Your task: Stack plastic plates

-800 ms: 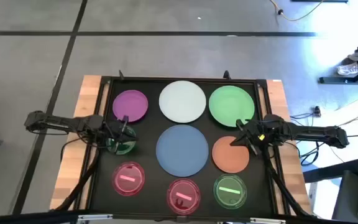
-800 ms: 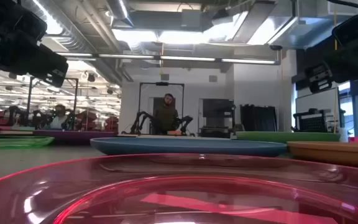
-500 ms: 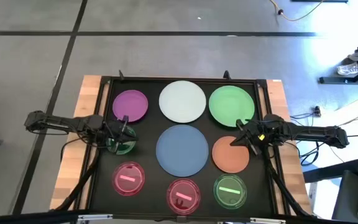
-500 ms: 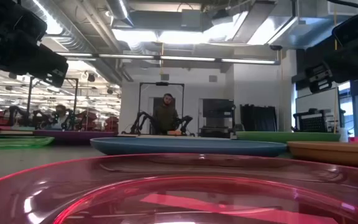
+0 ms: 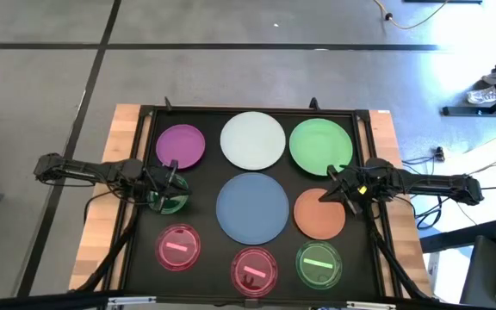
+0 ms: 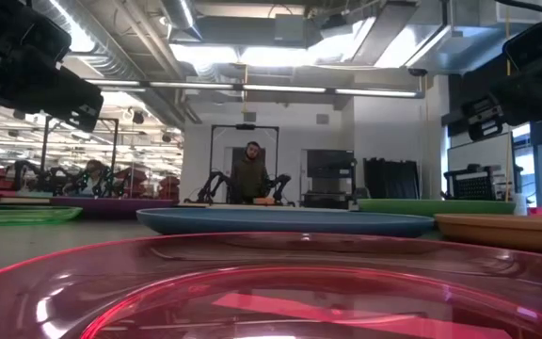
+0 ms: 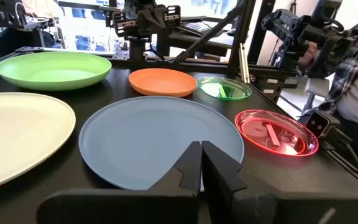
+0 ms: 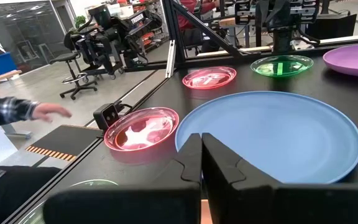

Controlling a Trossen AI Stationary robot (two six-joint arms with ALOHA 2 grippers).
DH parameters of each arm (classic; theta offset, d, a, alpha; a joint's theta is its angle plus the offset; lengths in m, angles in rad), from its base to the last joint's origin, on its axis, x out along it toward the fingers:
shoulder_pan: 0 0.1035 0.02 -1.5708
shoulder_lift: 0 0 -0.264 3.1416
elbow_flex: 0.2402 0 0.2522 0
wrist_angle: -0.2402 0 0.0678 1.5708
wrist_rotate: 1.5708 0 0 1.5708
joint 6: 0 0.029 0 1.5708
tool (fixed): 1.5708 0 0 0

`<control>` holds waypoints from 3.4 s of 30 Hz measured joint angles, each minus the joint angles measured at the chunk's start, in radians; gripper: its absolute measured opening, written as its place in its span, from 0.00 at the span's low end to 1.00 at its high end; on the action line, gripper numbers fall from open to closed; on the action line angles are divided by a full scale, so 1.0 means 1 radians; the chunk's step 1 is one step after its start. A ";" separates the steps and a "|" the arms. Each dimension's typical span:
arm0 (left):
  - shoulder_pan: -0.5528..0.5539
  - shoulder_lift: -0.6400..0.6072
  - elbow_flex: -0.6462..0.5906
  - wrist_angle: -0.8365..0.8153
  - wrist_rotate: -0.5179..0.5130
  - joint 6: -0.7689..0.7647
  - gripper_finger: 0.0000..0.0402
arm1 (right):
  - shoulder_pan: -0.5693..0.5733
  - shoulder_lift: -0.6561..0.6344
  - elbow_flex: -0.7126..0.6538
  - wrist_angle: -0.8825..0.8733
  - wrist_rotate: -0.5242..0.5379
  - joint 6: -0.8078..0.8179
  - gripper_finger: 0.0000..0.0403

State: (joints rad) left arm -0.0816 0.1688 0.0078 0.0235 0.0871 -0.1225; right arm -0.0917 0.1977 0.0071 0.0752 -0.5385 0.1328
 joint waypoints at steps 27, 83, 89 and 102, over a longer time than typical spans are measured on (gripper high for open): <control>0.001 0.000 0.000 0.013 -0.265 0.161 0.02 | 0.000 0.000 0.000 0.008 0.004 -0.033 0.01; 0.111 1.122 0.462 0.674 -0.405 -0.027 0.02 | 0.000 0.009 0.000 0.350 0.620 -0.052 0.01; 0.111 1.277 0.611 0.673 -0.407 -0.054 0.02 | -0.001 0.008 0.000 0.447 0.678 -0.086 0.01; 0.136 1.450 0.829 0.461 -0.392 0.025 0.09 | 0.000 0.011 0.000 0.398 0.601 0.003 0.01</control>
State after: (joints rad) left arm 0.0542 1.6188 0.8369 0.4846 -0.3048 -0.0971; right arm -0.0921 0.2089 0.0071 0.4729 0.0629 0.1356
